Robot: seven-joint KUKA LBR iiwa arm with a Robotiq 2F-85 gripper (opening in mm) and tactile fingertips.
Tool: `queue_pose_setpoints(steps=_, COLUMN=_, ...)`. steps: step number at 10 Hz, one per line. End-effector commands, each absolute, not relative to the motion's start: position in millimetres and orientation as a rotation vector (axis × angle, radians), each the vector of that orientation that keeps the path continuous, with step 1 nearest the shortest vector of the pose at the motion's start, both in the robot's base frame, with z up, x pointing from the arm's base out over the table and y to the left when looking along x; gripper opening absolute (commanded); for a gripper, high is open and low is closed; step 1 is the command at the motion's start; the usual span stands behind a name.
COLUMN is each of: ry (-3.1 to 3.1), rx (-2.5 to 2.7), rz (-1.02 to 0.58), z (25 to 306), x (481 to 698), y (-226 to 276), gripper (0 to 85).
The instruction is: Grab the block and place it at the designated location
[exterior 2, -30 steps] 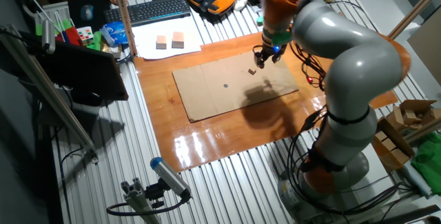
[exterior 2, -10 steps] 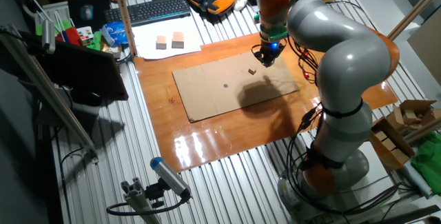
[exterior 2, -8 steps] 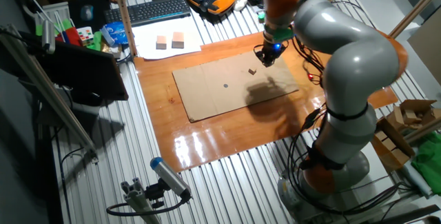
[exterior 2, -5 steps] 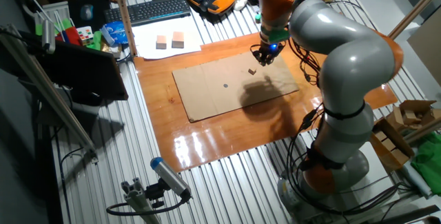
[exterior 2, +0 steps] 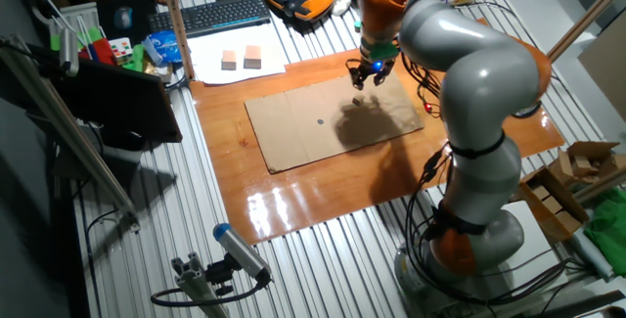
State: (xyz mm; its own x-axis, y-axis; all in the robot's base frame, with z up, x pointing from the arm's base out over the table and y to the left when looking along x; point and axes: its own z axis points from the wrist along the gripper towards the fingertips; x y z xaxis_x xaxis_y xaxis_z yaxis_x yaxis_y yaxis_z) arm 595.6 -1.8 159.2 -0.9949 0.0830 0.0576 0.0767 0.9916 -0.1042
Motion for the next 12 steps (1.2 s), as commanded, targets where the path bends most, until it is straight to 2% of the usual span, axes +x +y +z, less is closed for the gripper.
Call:
queue_pose_setpoints(steps=1, ry=-3.084, rx=-0.15, rz=0.158, z=143, x=605, y=-3, gripper=59.0)
queue_pose_setpoints(steps=7, ry=-3.094, rx=-0.161, rz=0.096, z=89, x=623, y=-16, gripper=65.3)
queue_pose_setpoints(steps=9, ry=-3.073, rx=-0.181, rz=0.077, z=85, x=623, y=-17, gripper=67.0)
queue_pose_setpoints(steps=12, ry=-3.087, rx=0.089, rz=0.057, z=79, x=622, y=-16, gripper=68.3)
